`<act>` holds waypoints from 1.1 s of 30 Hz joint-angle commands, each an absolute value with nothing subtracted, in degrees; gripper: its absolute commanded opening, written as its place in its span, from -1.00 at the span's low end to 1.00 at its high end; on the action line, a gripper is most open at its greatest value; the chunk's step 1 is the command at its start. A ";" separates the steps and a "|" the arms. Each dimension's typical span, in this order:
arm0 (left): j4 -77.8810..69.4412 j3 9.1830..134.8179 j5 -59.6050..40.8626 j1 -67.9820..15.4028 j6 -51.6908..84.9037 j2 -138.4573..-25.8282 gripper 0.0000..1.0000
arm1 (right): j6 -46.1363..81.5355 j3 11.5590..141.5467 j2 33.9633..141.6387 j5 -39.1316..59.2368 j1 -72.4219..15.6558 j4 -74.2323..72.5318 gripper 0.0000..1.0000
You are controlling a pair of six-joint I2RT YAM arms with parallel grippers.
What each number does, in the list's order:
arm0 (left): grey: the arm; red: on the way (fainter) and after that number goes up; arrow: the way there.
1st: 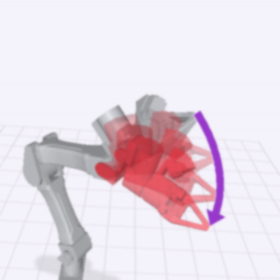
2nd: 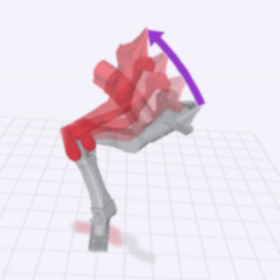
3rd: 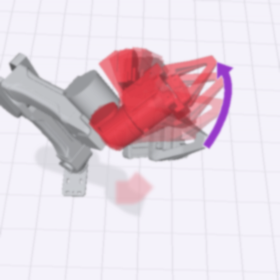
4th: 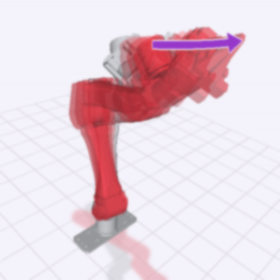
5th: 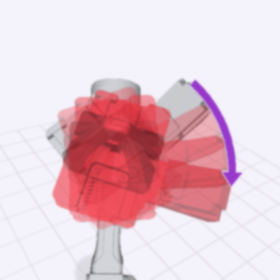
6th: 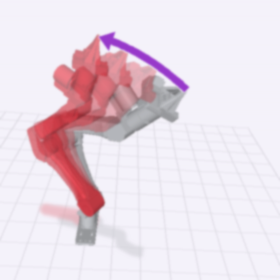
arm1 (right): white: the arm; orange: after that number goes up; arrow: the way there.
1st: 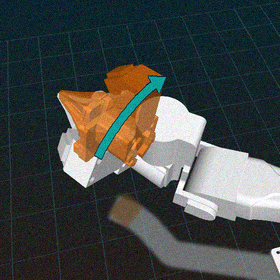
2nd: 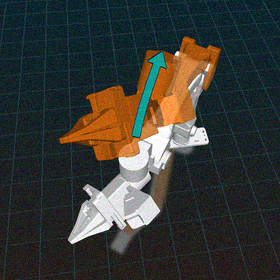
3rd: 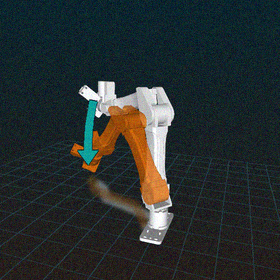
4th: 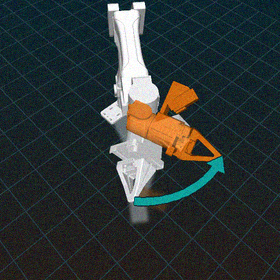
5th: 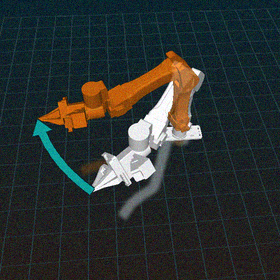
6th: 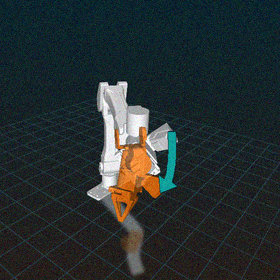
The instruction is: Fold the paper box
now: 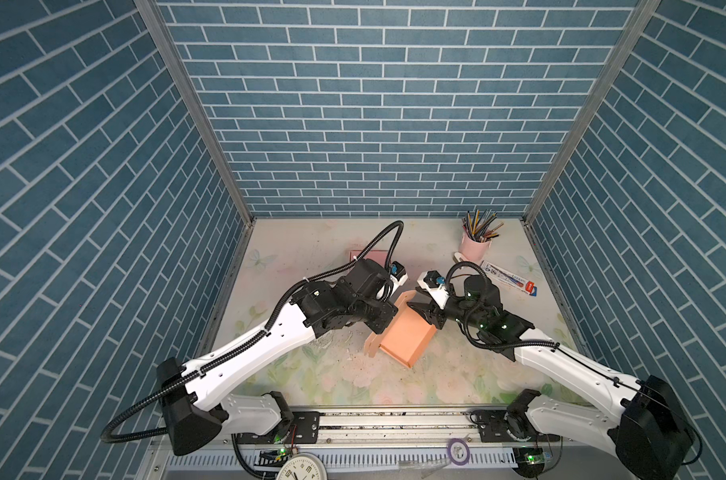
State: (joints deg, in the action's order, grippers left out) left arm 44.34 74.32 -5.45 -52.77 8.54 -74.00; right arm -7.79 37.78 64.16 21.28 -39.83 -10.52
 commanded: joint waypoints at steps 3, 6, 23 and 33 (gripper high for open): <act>45.29 75.28 -5.93 -52.47 6.77 -73.58 -1.00 | -10.66 39.19 65.13 23.71 -39.67 -12.76 0.03; 45.48 75.19 -5.81 -52.55 6.70 -73.65 -1.00 | -10.72 39.13 65.39 23.84 -39.66 -12.74 0.03; 46.09 75.22 -4.48 -52.50 6.45 -73.35 -1.00 | -11.34 37.84 65.48 30.24 -39.71 -13.25 -0.49; 46.31 74.83 -3.88 -52.48 5.99 -73.51 -1.00 | -11.78 37.88 66.44 30.59 -39.69 -11.25 -0.71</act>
